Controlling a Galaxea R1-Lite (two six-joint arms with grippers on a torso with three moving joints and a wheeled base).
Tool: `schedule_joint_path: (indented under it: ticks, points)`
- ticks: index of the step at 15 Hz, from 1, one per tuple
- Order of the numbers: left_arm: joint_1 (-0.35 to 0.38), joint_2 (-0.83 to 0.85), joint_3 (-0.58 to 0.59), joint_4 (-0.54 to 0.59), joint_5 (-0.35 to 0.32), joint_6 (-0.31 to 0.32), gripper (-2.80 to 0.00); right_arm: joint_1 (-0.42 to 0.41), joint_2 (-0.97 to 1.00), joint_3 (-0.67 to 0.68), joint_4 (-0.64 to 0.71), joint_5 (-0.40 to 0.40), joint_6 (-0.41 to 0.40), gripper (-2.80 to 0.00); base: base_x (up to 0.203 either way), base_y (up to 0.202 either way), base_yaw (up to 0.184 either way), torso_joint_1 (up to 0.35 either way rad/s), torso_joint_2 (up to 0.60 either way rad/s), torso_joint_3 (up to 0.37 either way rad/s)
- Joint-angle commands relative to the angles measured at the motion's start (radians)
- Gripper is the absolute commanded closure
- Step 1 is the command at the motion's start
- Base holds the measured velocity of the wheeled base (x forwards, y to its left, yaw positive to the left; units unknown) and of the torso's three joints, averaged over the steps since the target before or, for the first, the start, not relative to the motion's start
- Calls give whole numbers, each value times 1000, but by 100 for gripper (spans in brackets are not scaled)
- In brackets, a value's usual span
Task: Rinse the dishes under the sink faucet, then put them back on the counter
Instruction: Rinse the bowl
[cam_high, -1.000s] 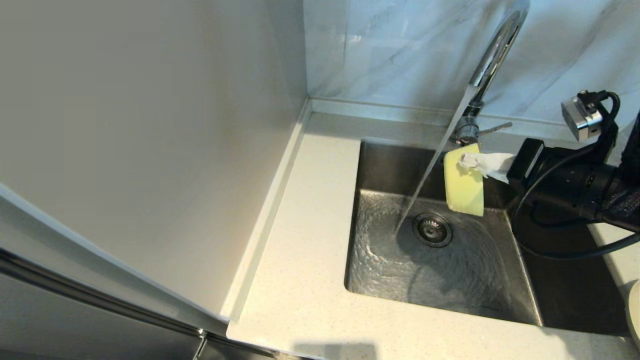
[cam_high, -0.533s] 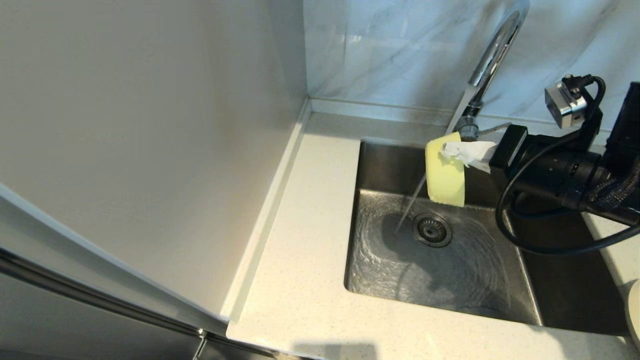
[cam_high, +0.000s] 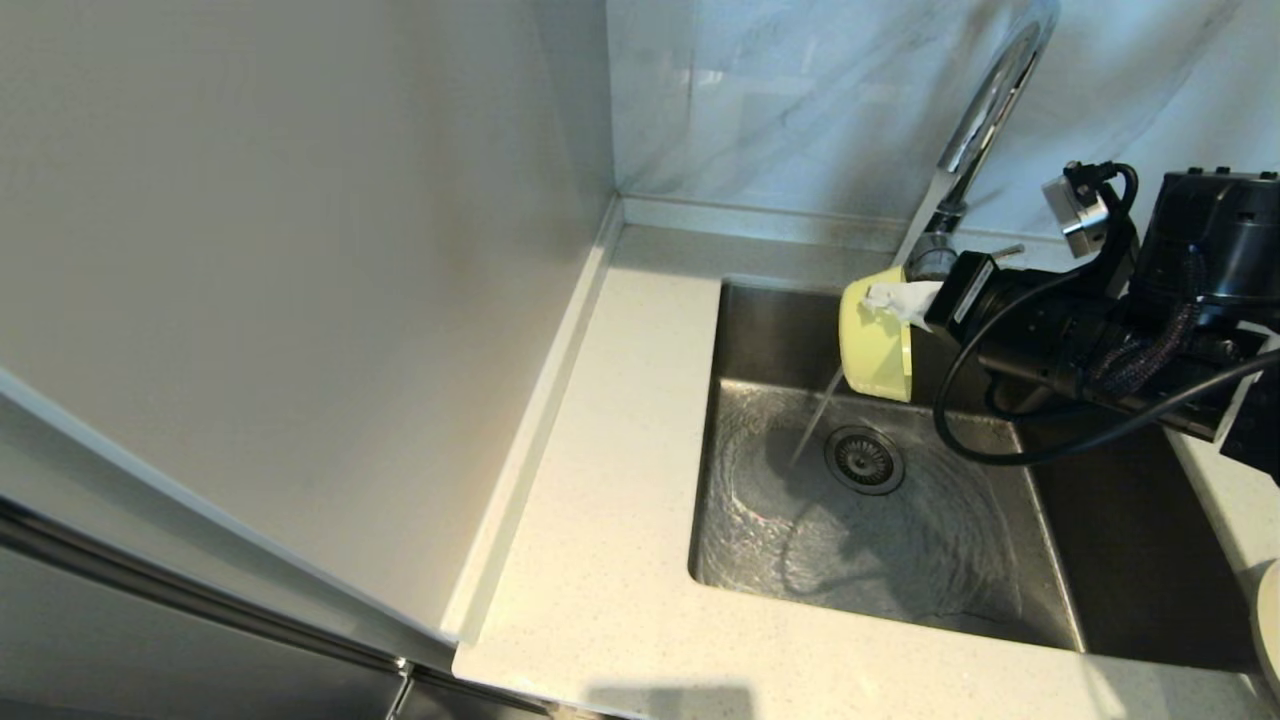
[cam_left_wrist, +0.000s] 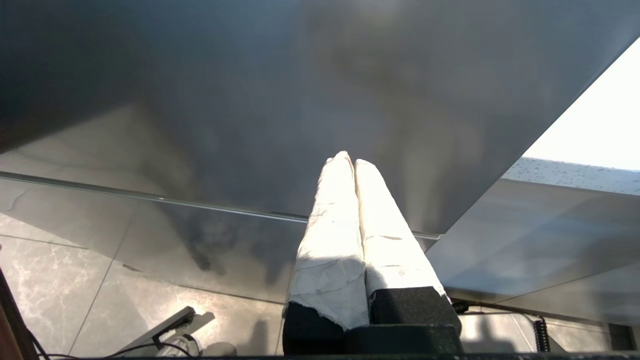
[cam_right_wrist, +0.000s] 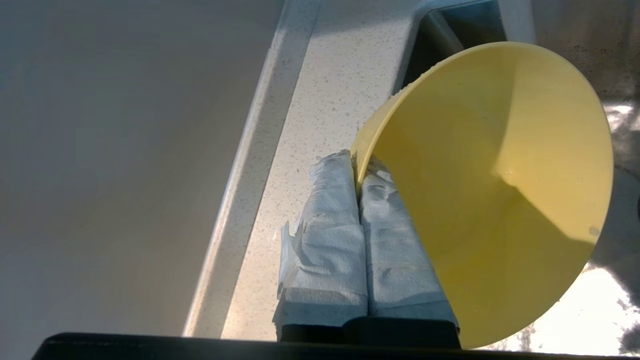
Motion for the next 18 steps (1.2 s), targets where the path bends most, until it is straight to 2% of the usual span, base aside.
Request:
schedule_joint_path:
  ticks: [1,4,10,14,15,18]
  points:
    - [0,0,0,0,0,0,0,-12,11,-2,-3,0,-6,0,0,0,0,0,0,0]
    - [0,0,0,0,0,0,0,-33,29,4,-3,-33,-24,0,0,0,0,0,0,0]
    - [0,0,0,0,0,0,0,-36,22,5,-3,-33,-29,0,0,0,0,0,0,0]
    - [0,0,0,0,0,0,0,-8,14,10,4,-18,-38,0,0,0,0,0,0,0]
    - [0,0,0,0,0,0,0,-8,16,10,22,-1,-80,0,0,0,0,0,0,0]
    - [0,0,0,0,0,0,0,-9,26,11,115,68,-293,0,0,0,0,0,0,0]
